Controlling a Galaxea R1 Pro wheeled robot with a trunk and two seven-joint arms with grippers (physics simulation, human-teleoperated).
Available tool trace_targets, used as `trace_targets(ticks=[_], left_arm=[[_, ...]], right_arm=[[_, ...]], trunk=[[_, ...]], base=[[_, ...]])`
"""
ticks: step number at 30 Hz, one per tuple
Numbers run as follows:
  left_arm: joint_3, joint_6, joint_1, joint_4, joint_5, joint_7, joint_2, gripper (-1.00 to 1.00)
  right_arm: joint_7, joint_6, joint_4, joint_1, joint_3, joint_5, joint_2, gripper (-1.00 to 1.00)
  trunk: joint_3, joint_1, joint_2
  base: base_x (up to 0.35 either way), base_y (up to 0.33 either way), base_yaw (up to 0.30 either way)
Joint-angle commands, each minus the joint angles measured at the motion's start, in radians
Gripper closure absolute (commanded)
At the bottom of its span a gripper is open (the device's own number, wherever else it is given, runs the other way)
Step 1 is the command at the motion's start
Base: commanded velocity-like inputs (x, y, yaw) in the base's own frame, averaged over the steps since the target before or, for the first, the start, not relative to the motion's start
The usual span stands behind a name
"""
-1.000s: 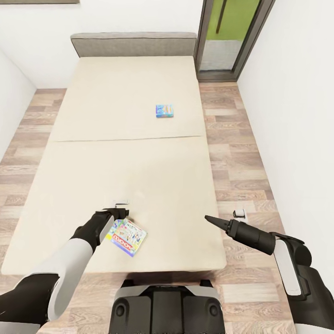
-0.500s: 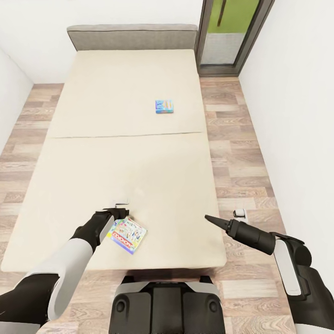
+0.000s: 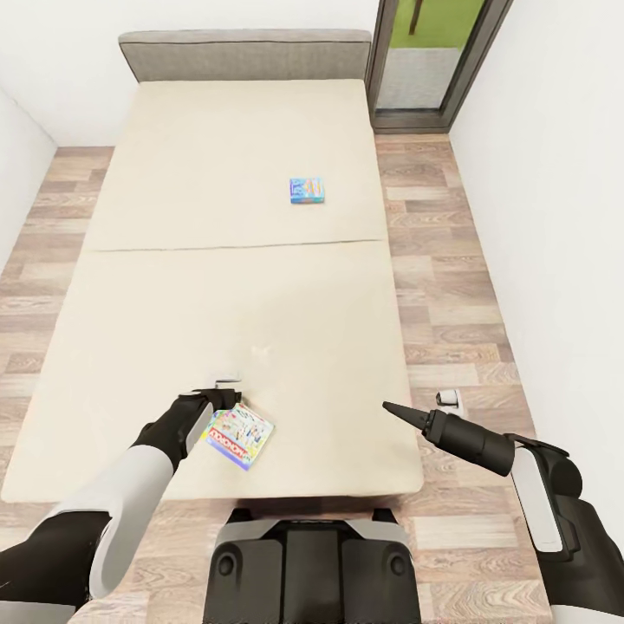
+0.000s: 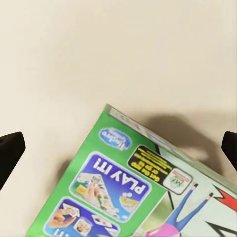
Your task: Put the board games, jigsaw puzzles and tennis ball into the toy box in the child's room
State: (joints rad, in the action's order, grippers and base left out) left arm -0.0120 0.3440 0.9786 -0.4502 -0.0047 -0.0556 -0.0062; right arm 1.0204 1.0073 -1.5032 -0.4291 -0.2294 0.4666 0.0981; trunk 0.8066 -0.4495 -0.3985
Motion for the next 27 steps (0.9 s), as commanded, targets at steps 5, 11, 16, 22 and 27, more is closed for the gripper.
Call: trace_targets(ticks=[5, 11, 16, 22, 27], left_arm=[[-0.002, 0.006, 0.000, -0.003, 0.000, -0.003, -0.001, -1.00], [-0.002, 0.006, 0.000, -0.007, 0.000, -0.003, -0.001, -1.00], [-0.001, 0.006, 0.000, -0.008, 0.000, -0.003, 0.000, -1.00], [-0.001, 0.006, 0.000, -0.008, 0.000, -0.003, 0.000, -1.00], [-0.001, 0.006, 0.000, -0.008, 0.000, -0.003, 0.000, -1.00]], right_arm=[[0.004, 0.004, 0.001, 0.000, -0.001, -0.002, 0.000, -1.00], [0.004, 0.004, 0.002, 0.000, -0.001, -0.002, 0.000, -1.00], [0.004, 0.004, 0.002, 0.000, 0.000, -0.002, 0.000, -1.00], [0.001, 0.002, 0.008, 0.000, -0.001, -0.003, 0.000, -1.00], [-0.001, -0.001, 0.010, 0.000, -0.001, -0.004, 0.000, -1.00]], trunk=[[0.009, 0.000, -0.002], [0.019, 0.000, -0.002], [0.026, 0.000, -0.002], [0.027, 0.000, -0.002], [0.027, 0.000, -0.002]], base=[[0.000, 0.000, 0.000], [0.000, 0.000, 0.000], [0.000, 0.000, 0.000], [0.000, 0.000, 0.000], [0.000, 0.000, 0.000]])
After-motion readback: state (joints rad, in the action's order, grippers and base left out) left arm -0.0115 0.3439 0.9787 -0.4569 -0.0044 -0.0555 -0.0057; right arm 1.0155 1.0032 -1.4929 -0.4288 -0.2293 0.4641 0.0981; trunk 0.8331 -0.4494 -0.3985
